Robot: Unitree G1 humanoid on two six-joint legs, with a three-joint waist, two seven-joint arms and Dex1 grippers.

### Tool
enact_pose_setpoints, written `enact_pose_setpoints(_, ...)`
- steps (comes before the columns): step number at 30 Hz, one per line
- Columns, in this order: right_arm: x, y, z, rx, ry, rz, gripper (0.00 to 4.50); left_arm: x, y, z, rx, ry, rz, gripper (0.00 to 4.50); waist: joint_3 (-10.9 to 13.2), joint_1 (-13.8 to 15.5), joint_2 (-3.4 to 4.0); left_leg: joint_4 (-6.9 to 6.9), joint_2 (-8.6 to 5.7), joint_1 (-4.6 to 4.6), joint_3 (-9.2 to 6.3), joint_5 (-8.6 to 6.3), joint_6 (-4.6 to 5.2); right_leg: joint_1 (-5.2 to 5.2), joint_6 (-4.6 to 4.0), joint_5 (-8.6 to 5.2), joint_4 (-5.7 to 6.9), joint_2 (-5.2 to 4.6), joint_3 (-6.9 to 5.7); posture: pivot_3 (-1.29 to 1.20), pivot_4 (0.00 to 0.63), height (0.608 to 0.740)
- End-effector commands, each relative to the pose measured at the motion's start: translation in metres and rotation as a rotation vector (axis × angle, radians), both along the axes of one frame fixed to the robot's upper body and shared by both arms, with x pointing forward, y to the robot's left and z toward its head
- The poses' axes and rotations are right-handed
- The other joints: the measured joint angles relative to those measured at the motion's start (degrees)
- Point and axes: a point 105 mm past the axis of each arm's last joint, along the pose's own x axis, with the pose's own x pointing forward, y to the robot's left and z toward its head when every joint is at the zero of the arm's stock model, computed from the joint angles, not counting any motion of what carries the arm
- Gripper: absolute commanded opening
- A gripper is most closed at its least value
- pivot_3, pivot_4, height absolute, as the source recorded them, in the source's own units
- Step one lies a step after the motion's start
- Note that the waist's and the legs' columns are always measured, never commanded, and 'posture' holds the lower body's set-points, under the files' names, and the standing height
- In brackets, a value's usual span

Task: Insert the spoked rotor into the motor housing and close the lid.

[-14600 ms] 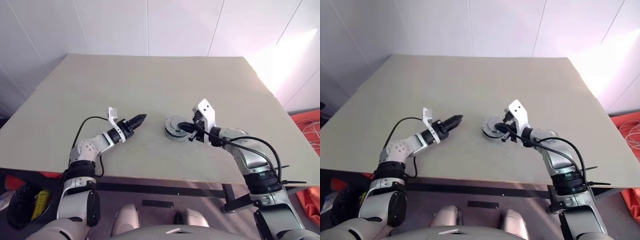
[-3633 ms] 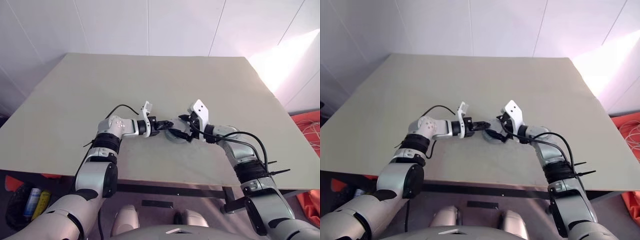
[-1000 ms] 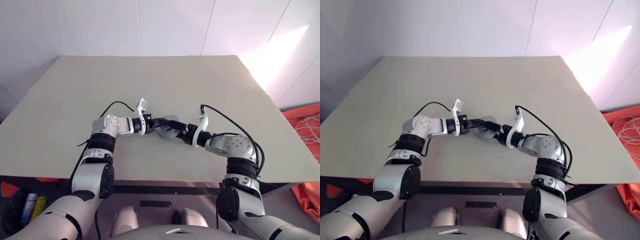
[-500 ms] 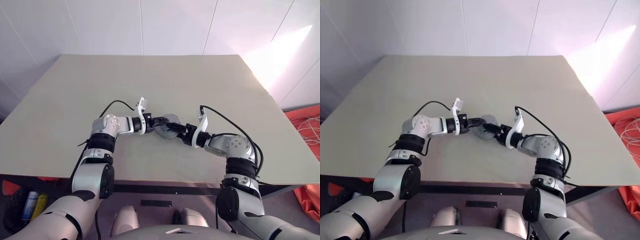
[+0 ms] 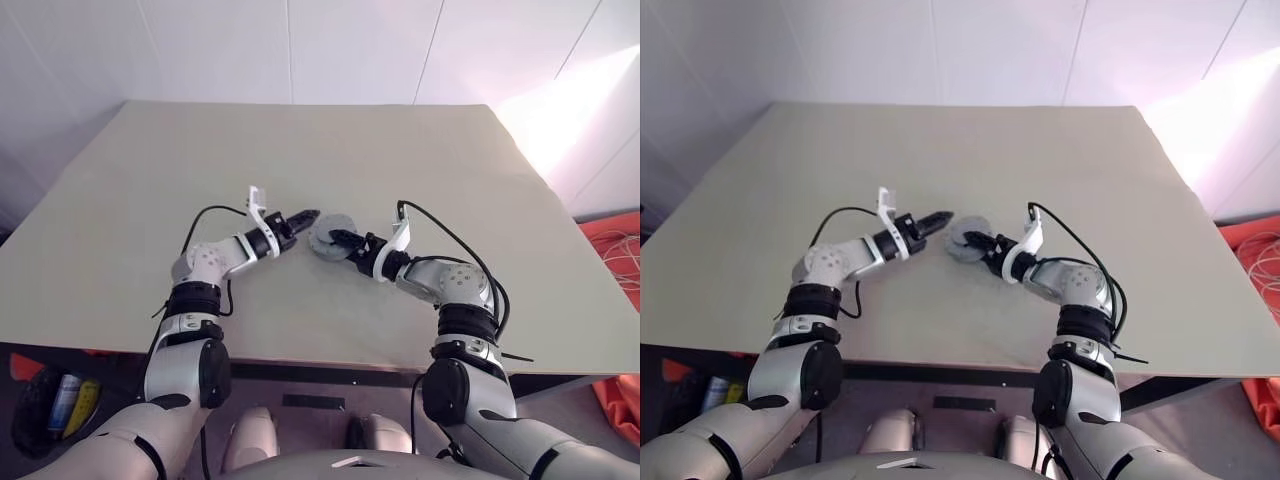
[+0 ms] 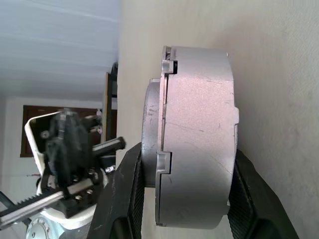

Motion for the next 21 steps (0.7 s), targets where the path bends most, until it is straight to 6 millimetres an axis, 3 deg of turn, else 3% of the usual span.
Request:
enact_pose_setpoints(1, 0.014, 0.002, 0.028, 0.073, -0.079, -0.034, 2.08, 0.005, 0.021, 0.022, -0.097, -0.063, 0.099, 0.0, 0.0, 0.0, 0.0, 0.05, 0.01, -0.02, 0.0, -0.01, 0.02, -0.01, -0.02, -0.02, 0.06, 0.0, -0.01, 0.0, 0.0, 0.74)
enact_pose_setpoints(6, 0.016, 0.014, 0.064, 0.195, -0.152, 0.02, 2.08, 0.009, 0.039, 0.007, -0.089, 0.024, 0.196, 0.0, 0.1, -0.1, 0.06, 0.43, 0.09, -0.16, -0.01, -0.14, -0.12, -0.05, -0.02, -0.02, 0.16, 0.0, -0.01, 0.0, 0.0, 0.74)
enact_pose_setpoints(11, 0.01, 0.034, 0.094, 0.246, -0.23, 0.109, 2.08, 0.003, 0.037, -0.002, -0.062, 0.071, 0.176, 0.0, 0.1, 0.0, 0.06, 0.71, 0.13, -0.2, -0.04, -0.16, -0.11, -0.06, -0.01, -0.01, 0.35, 0.0, -0.02, 0.0, 0.0, 0.74)
enact_pose_setpoints(15, 0.005, 0.045, 0.103, 0.251, -0.255, 0.157, 2.08, -0.003, 0.029, 0.001, -0.095, 0.109, 0.121, 0.0, 0.1, 0.2, 0.06, 0.74, 0.13, -0.23, -0.06, -0.16, -0.12, -0.05, 0.0, 0.0, 0.37, 0.0, -0.02, 0.0, 0.0, 0.74)
enact_pose_setpoints(21, 0.004, 0.047, 0.1, 0.233, -0.246, 0.159, 2.08, -0.019, 0.024, 0.007, -0.087, 0.097, 0.03, 0.0, 0.1, 0.2, 0.05, 0.77, 0.11, -0.3, -0.11, -0.16, -0.13, -0.06, 0.02, 0.0, 0.36, 0.0, -0.03, 0.0, 0.0, 0.74)
